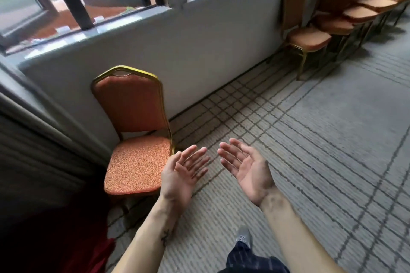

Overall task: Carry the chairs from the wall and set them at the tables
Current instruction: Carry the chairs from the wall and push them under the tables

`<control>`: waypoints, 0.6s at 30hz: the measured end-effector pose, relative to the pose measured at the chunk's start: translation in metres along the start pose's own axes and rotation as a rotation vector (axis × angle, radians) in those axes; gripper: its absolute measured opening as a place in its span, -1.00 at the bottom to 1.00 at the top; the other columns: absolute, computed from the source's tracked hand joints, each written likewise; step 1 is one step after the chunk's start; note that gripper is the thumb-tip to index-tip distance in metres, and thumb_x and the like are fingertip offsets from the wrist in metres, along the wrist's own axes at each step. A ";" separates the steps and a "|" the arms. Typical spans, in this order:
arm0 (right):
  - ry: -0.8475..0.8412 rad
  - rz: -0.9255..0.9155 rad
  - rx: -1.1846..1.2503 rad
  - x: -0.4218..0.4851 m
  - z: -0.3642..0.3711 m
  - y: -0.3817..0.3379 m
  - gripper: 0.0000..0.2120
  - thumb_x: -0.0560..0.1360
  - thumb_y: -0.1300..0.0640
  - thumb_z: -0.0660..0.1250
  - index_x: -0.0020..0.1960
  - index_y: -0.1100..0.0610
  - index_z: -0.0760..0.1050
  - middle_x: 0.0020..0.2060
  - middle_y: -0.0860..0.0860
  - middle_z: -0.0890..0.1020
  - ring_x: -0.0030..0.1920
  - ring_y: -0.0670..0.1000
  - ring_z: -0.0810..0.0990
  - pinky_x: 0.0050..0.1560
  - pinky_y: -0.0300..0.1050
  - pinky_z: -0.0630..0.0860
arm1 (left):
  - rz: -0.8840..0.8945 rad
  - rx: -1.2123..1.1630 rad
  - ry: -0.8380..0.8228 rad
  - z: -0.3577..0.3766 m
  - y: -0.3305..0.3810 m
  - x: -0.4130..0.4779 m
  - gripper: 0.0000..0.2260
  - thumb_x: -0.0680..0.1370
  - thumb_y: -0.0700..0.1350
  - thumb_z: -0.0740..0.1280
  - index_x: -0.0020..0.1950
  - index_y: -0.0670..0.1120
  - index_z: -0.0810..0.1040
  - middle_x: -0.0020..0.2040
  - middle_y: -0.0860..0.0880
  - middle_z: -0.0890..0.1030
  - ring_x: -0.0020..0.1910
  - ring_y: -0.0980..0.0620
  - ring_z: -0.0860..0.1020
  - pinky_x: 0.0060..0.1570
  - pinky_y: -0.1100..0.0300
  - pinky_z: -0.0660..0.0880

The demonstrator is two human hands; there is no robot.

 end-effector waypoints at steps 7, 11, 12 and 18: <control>-0.134 0.112 -0.089 0.122 0.062 -0.045 -0.69 0.67 0.09 0.16 0.32 0.19 0.49 0.22 0.21 0.67 0.20 0.15 0.68 0.25 0.02 0.52 | 0.113 -0.083 0.079 0.030 0.064 0.088 -0.56 0.70 0.04 0.03 0.40 -0.16 0.50 0.30 -0.21 0.64 0.31 -0.21 0.60 0.31 -0.09 0.43; -0.172 0.157 -0.132 0.201 0.100 -0.058 -0.69 0.67 0.10 0.14 0.32 0.19 0.49 0.22 0.22 0.67 0.20 0.16 0.68 0.26 0.04 0.51 | 0.149 -0.114 0.138 0.021 0.101 0.149 -0.55 0.70 0.03 0.03 0.42 -0.18 0.49 0.31 -0.22 0.64 0.32 -0.24 0.59 0.38 -0.13 0.38; -0.171 0.161 -0.157 0.224 0.109 -0.059 -0.69 0.68 0.10 0.13 0.32 0.20 0.49 0.21 0.22 0.67 0.20 0.16 0.67 0.26 0.05 0.52 | 0.156 -0.124 0.154 0.016 0.111 0.169 -0.55 0.70 0.03 0.03 0.43 -0.18 0.48 0.31 -0.22 0.63 0.32 -0.24 0.59 0.39 -0.13 0.38; -0.198 0.202 -0.276 0.337 0.182 -0.060 -0.67 0.69 0.09 0.13 0.36 0.21 0.47 0.21 0.19 0.68 0.23 0.14 0.67 0.25 0.03 0.52 | 0.197 -0.197 0.168 0.004 0.191 0.283 -0.57 0.70 0.03 0.03 0.39 -0.16 0.49 0.30 -0.21 0.65 0.28 -0.19 0.61 0.27 -0.05 0.46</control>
Point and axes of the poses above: each hand's wrist, its own x-axis towards the middle knuckle, its own z-axis out of the palm, y = z × x, the point moved 10 cm from there along x, towards the middle knuckle
